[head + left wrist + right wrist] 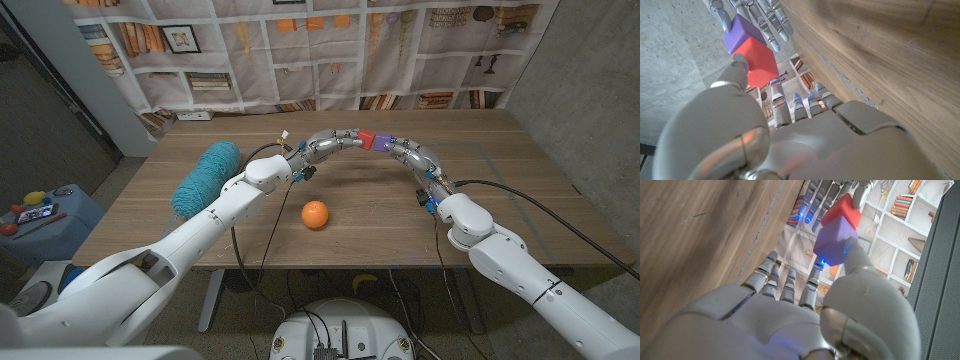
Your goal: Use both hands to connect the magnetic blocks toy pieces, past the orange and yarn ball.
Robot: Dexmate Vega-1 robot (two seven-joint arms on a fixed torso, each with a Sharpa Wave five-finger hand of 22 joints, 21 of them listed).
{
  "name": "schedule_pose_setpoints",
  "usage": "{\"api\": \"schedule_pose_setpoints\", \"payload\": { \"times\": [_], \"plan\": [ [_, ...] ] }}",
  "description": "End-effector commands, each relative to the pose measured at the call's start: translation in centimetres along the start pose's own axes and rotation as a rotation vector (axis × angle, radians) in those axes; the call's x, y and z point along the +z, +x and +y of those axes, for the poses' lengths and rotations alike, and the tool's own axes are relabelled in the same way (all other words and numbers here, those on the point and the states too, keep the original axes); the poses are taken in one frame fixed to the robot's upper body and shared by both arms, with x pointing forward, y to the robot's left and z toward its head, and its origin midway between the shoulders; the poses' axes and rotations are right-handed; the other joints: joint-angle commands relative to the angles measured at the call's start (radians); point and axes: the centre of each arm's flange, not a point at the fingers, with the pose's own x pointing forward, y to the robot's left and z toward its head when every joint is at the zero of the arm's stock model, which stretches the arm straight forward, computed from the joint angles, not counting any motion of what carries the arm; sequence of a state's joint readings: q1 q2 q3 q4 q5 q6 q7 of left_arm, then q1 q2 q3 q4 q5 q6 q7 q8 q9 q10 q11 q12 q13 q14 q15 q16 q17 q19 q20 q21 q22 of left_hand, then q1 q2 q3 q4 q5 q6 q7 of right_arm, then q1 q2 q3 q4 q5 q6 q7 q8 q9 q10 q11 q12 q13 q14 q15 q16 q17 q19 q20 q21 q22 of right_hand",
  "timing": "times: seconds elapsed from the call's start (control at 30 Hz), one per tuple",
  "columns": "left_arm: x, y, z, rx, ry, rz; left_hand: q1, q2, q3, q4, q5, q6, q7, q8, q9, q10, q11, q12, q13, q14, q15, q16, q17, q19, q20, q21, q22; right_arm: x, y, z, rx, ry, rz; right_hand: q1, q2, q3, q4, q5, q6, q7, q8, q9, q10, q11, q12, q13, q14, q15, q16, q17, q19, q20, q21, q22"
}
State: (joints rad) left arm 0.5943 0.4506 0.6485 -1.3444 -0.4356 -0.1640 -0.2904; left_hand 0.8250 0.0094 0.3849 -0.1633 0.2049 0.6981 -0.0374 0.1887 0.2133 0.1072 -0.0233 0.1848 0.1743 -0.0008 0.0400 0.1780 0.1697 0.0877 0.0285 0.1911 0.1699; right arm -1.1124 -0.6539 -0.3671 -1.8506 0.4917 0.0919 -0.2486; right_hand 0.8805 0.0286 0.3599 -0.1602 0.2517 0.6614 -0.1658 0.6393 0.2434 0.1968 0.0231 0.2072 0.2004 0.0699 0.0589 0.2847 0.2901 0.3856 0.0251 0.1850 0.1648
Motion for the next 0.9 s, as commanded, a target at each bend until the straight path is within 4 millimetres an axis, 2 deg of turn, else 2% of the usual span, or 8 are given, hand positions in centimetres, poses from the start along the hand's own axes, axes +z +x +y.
{"api": "schedule_pose_setpoints", "payload": {
  "times": [0.03, 0.33, 0.6, 0.67, 0.9],
  "plan": [
    [0.00, 0.23, -0.01, 0.017, 0.001, -0.009, 0.001, -0.011, -0.002, -0.001, 0.003, 0.015, 0.003, 0.008, 0.001, 0.004, -0.013, 0.007, 0.005, 0.000, -0.001, 0.002, 0.003, 0.004, 0.000, -0.001, 0.004, -0.07, 0.44, 0.19, 0.001, 0.011, -0.011, 0.011, 0.061, -0.003, -0.001, 0.005, 0.108, 0.039, 0.047, 0.001, 0.012, 0.001, 0.002, 0.002, 0.010, -0.002, -0.001, 0.005, 0.001, 0.006, 0.005, 0.003],
    [-0.14, 0.27, -0.18, 0.044, -0.002, -0.017, 0.005, -0.008, -0.002, -0.003, 0.004, 0.064, 0.001, 0.027, -0.001, 0.025, -0.031, 0.015, 0.004, 0.019, -0.012, 0.007, 0.002, 0.015, 0.000, 0.004, 0.004, -0.26, 0.62, 0.18, -0.003, 0.025, -0.015, 0.010, 0.063, -0.005, -0.001, 0.006, 0.108, 0.041, 0.046, -0.001, 0.010, 0.000, 0.001, 0.002, 0.011, -0.002, -0.001, 0.005, 0.001, 0.005, 0.005, 0.003],
    [-0.21, 0.64, -0.25, 0.032, -0.004, -0.015, 0.008, -0.007, -0.001, -0.004, 0.004, 0.057, 0.001, 0.024, -0.002, 0.024, -0.030, 0.013, 0.004, 0.020, -0.012, 0.006, 0.002, 0.016, 0.000, 0.004, 0.004, -0.33, 0.75, 0.23, -0.004, 0.037, -0.018, 0.010, 0.063, -0.006, -0.001, 0.008, 0.108, 0.041, 0.045, -0.003, 0.009, 0.000, 0.000, 0.002, 0.009, -0.002, -0.002, 0.006, 0.001, 0.004, 0.005, 0.003],
    [-0.26, 0.72, -0.28, 0.030, -0.004, -0.014, 0.010, -0.007, -0.001, -0.005, 0.004, 0.040, -0.008, 0.017, -0.003, 0.022, -0.028, 0.012, 0.004, 0.019, -0.011, 0.005, 0.002, 0.016, -0.001, 0.003, 0.004, -0.36, 0.76, 0.22, -0.009, 0.041, -0.017, 0.010, 0.064, -0.007, -0.001, 0.008, 0.108, 0.041, 0.045, -0.004, 0.010, -0.001, 0.000, 0.002, 0.010, -0.002, -0.002, 0.006, 0.002, 0.004, 0.005, 0.003],
    [-0.39, 0.98, -0.39, 0.033, -0.014, -0.018, 0.011, -0.007, -0.002, -0.004, 0.004, 0.018, -0.012, 0.010, -0.003, 0.015, -0.021, 0.009, 0.004, 0.017, -0.010, 0.003, 0.002, 0.015, 0.000, 0.002, 0.004, -0.37, 0.79, 0.34, -0.013, 0.049, -0.021, 0.010, 0.065, -0.007, -0.001, 0.009, 0.107, 0.041, 0.044, -0.005, 0.010, -0.002, 0.000, 0.002, 0.011, -0.002, -0.002, 0.006, 0.002, 0.004, 0.005, 0.003]
  ]
}}
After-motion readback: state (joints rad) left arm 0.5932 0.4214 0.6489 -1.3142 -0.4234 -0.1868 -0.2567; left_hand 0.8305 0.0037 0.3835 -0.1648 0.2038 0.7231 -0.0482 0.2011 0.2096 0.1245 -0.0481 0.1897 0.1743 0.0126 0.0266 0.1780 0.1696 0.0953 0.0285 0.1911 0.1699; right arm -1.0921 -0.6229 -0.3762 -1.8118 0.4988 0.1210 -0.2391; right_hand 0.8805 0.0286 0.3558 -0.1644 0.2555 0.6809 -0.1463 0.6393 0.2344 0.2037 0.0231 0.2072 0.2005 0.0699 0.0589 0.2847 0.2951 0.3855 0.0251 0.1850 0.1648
